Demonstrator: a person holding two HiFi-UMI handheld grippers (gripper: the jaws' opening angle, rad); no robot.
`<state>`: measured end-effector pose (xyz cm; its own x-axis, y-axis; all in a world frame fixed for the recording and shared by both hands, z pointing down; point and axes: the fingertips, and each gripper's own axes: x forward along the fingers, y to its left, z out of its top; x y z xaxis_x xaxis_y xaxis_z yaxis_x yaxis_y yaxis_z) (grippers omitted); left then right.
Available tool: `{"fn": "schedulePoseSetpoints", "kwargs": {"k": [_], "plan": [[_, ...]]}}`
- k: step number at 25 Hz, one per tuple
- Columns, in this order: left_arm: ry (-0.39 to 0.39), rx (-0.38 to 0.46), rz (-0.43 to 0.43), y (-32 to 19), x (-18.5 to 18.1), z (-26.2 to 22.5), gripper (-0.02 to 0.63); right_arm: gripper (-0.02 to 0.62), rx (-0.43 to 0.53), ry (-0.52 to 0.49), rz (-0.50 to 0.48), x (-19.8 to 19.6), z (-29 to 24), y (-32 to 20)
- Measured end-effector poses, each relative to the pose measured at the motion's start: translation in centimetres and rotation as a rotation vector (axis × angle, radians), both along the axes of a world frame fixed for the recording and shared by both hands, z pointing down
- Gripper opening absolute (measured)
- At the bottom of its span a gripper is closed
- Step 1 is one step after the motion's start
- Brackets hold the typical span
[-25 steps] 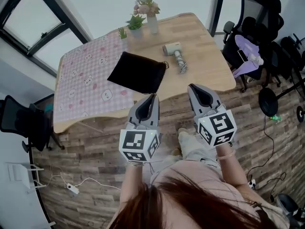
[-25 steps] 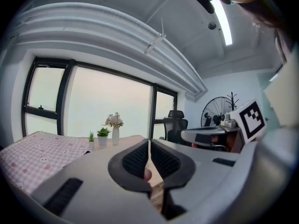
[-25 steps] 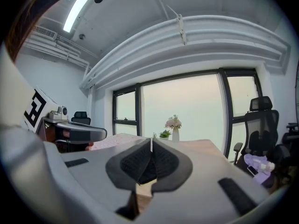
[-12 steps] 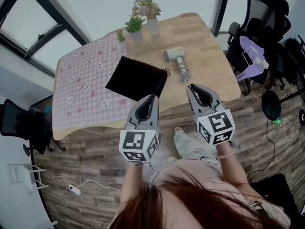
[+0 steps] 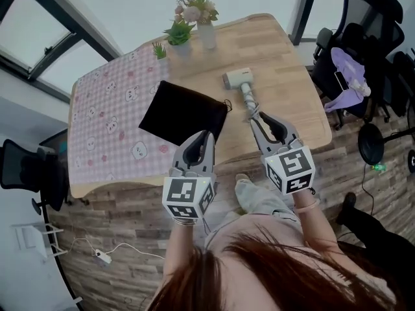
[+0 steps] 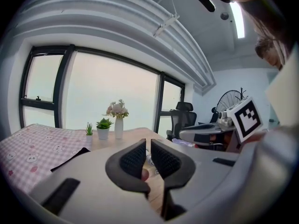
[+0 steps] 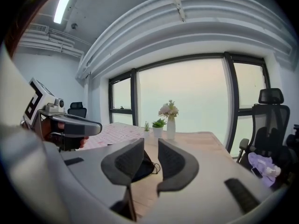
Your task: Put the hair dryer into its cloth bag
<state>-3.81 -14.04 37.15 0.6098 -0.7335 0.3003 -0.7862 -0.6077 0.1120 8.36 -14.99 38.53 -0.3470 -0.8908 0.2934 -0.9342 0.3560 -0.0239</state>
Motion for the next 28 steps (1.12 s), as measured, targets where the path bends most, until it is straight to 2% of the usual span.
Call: {"fn": "schedulePoseSetpoints", "kwargs": {"k": [13,22,28], "plan": [[-0.040,-0.103,-0.033,-5.0,-0.1,5.2,0.021,0.147,-0.130,0.029,-0.020,1.8,6.8,-6.3],[-0.101,-0.161,-0.052,-7.2,-0.4,9.1,0.084,0.176,-0.198,0.061,-0.028,2.7,11.1,-9.0],[-0.174,-0.203,-0.070,-8.6,-0.5,12.5,0.136,0.199,-0.237,0.067,-0.030,3.2,13.6,-10.5]]}}
